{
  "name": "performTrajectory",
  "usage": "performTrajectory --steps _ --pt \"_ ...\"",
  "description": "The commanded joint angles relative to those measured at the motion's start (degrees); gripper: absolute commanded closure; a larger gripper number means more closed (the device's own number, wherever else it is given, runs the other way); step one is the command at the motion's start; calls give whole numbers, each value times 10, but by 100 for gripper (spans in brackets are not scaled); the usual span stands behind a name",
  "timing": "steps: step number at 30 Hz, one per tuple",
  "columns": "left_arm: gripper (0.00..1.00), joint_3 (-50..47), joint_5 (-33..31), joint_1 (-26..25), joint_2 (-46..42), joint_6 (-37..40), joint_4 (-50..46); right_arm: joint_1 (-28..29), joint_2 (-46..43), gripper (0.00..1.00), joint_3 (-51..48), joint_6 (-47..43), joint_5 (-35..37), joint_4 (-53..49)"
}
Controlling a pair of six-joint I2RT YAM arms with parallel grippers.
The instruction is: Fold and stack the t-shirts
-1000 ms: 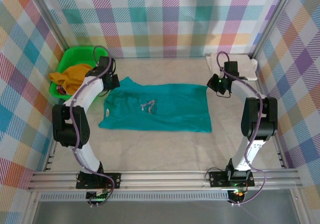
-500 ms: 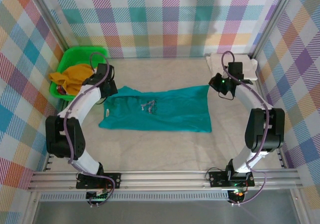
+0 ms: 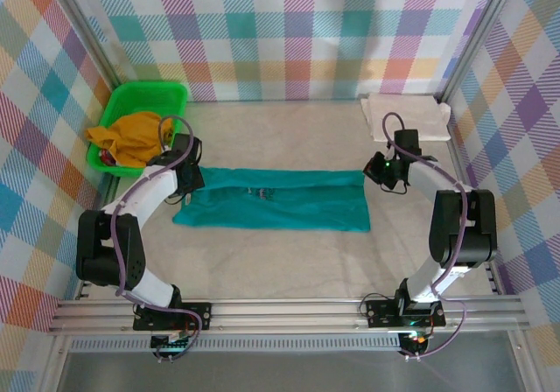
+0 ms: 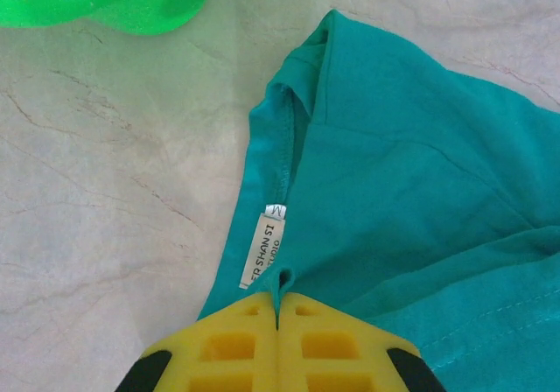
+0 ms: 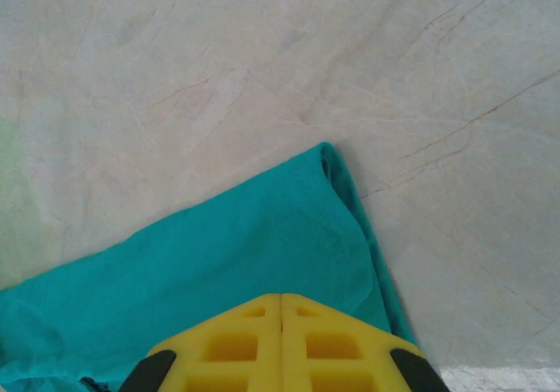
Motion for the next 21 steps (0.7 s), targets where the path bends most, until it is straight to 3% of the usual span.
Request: performTrajectory --steps 1,11,21 --pt "100 -6 -7 -5 -25 -12 -12 -4 6 100 3 -1 -6 6" --pt "100 48 -7 -5 17 9 -3 -4 38 100 84 -8 -3 1" --pt "100 293 -29 -5 197 44 -39 -4 157 100 246 -26 -8 -1"
